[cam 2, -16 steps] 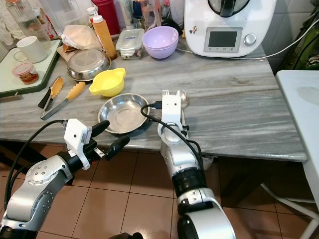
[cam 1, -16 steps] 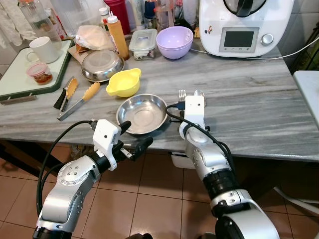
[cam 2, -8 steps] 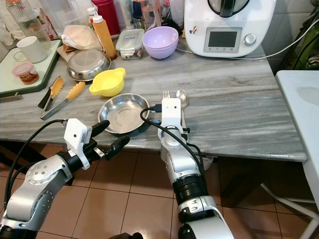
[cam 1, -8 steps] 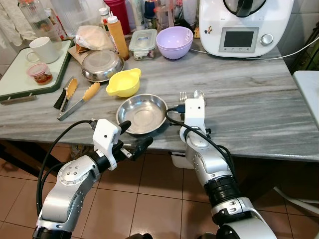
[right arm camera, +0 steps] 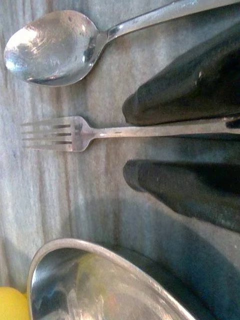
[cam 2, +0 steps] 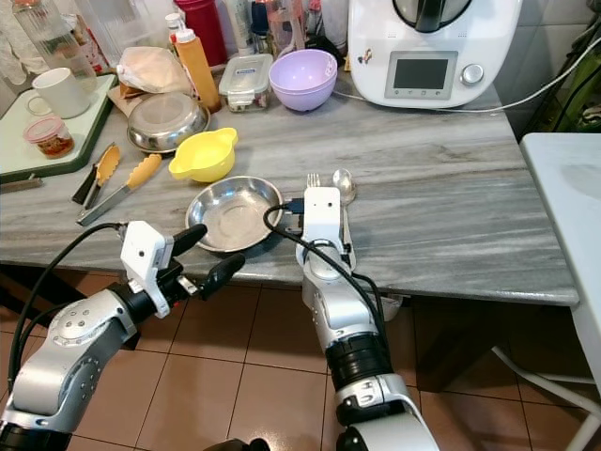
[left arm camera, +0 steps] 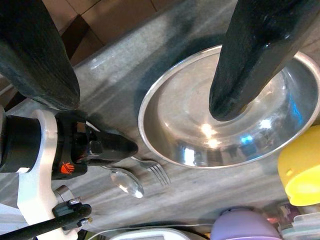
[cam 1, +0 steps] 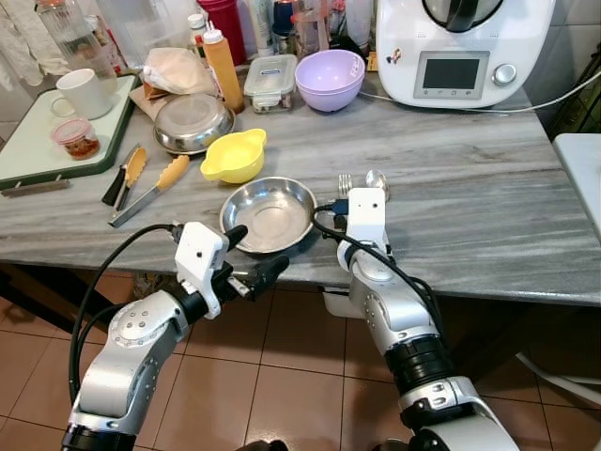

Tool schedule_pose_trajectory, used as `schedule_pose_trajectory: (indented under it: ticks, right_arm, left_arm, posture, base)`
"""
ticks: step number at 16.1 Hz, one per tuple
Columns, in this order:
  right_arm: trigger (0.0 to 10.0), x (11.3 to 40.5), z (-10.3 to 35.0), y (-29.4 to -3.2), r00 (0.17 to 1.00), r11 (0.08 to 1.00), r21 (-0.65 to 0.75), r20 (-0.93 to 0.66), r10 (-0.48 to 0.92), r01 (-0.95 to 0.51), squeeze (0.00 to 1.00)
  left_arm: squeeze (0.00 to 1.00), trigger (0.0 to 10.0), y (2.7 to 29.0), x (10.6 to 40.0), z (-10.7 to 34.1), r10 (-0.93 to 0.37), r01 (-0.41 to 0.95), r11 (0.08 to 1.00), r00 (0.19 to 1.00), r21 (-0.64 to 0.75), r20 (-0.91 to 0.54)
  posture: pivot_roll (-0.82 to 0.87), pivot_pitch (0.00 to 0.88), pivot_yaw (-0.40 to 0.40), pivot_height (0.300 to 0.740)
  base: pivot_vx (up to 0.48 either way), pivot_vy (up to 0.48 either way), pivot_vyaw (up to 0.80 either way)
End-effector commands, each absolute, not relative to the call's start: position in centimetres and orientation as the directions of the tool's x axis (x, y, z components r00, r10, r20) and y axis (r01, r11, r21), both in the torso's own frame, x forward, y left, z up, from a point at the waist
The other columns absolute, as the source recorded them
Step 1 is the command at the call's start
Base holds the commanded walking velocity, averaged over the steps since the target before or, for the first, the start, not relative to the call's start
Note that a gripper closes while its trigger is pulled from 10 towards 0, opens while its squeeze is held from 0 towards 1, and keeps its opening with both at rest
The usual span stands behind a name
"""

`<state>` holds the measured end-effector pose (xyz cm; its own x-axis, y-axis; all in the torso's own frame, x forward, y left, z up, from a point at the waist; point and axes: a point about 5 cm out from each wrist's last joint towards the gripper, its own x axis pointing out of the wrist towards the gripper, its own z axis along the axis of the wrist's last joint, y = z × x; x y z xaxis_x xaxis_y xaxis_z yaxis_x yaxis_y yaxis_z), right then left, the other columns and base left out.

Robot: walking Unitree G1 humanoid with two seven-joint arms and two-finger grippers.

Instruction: Setting the table

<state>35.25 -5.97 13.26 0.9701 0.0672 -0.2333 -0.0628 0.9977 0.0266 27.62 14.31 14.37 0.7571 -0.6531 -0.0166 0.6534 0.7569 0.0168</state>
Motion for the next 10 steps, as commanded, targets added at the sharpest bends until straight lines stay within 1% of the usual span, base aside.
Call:
schedule_pose_trajectory:
  ticks: [1, 6, 7, 10]
  right_arm:
    - [10.0, 34.4, 13.2, -3.6, 0.965, 0.991, 0.083, -0.235, 0.120, -0.103, 1.00]
    - [10.0, 34.7, 15.1, -4.0, 0.986, 0.992, 0.035, -0.105, 0.128, -0.125, 1.00]
    - [10.0, 34.6, 15.8, -4.5, 0.990, 0.991, 0.018, -0.060, 0.131, -0.131, 1.00]
    - [10.0, 34.2, 16.3, -5.3, 0.992, 0.992, -0.034, 0.003, 0.126, -0.125, 1.00]
  left_arm:
    - [0.00, 10.0, 14.9, 27.6, 14.3, -0.646, 0.647, 0.762, 0.763, 0.033, -0.032]
    - [0.00, 10.0, 14.9, 27.8, 14.3, -0.644, 0.645, 0.764, 0.765, 0.034, -0.028]
    - [0.00, 10.0, 14.9, 27.8, 14.4, -0.642, 0.643, 0.765, 0.766, 0.033, -0.024]
    - [0.00, 10.0, 14.9, 27.8, 14.4, -0.643, 0.643, 0.765, 0.766, 0.033, -0.020]
  posture:
    - [-0.06, 0.124, 0.135, 0.740]
    - [-0.06, 0.120, 0.130, 0.740]
    - [-0.06, 0.117, 0.128, 0.740]
    - [-0.06, 0.117, 0.128, 0.740]
  base:
    - [0.000, 0.000, 0.00]
    - [0.000, 0.000, 0.00]
    - [0.000, 0.000, 0.00]
    - [0.000, 0.000, 0.00]
